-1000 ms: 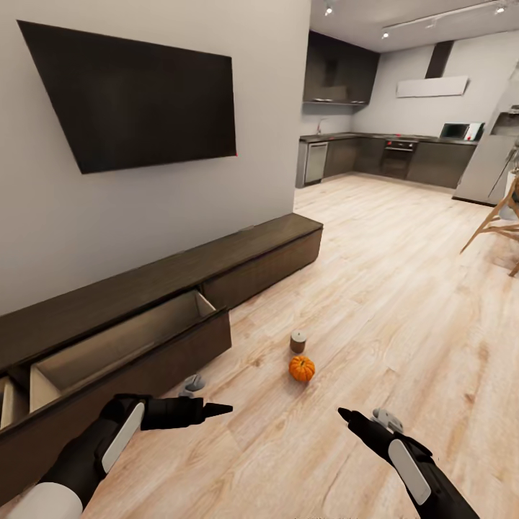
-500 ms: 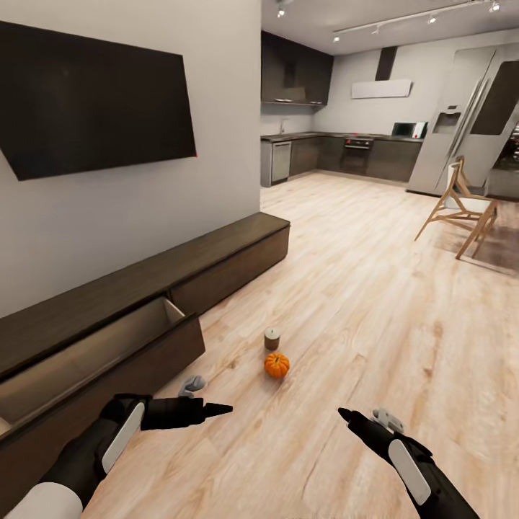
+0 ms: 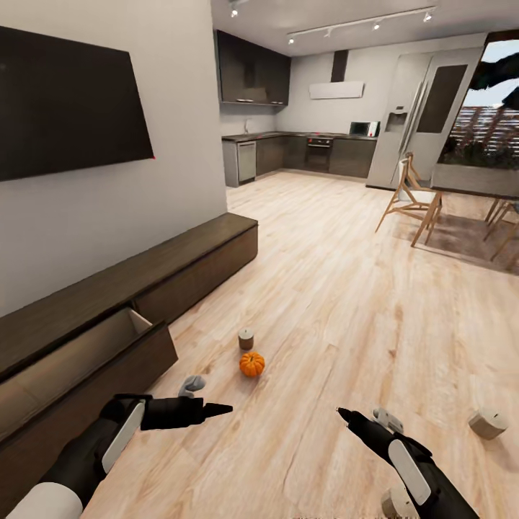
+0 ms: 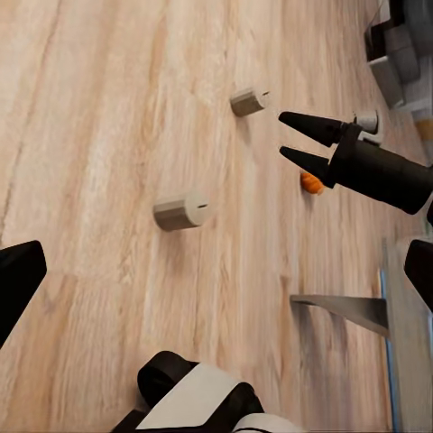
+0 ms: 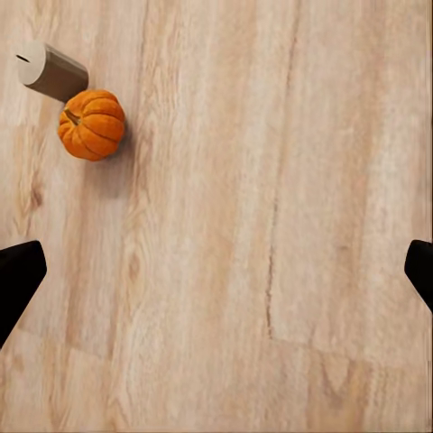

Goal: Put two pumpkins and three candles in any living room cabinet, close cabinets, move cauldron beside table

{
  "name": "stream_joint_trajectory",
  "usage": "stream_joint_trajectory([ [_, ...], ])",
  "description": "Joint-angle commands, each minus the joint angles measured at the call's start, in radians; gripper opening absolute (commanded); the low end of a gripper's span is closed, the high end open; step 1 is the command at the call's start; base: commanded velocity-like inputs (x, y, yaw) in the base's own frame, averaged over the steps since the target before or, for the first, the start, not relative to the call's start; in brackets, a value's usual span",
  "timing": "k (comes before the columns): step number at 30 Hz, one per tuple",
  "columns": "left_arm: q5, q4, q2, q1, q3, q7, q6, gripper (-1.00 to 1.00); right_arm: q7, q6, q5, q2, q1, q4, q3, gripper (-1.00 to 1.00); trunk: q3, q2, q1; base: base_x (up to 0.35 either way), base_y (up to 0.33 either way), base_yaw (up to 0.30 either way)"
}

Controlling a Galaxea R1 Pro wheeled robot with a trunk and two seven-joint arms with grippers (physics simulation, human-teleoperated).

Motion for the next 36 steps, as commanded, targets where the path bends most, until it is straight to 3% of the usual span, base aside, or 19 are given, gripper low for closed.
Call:
stream_joint_trajectory([
  [1,0.005,-0.001,0.001,0.000,-0.002,0.001,0.005,1.00,0.002,0.006,-0.003,0.000,-0.001,-0.001,-0.003,1.00,-0.001,0.000,0.000,0.000,0.000,-0.294],
  [36,0.007,-0.001,0.000,-0.001,-0.002,0.016,0.004,1.00,0.002,-0.017,-0.004,-0.001,-0.001,0.031,-0.005,1.00,-0.001,0.000,0.000,0.000,0.000,-0.294],
])
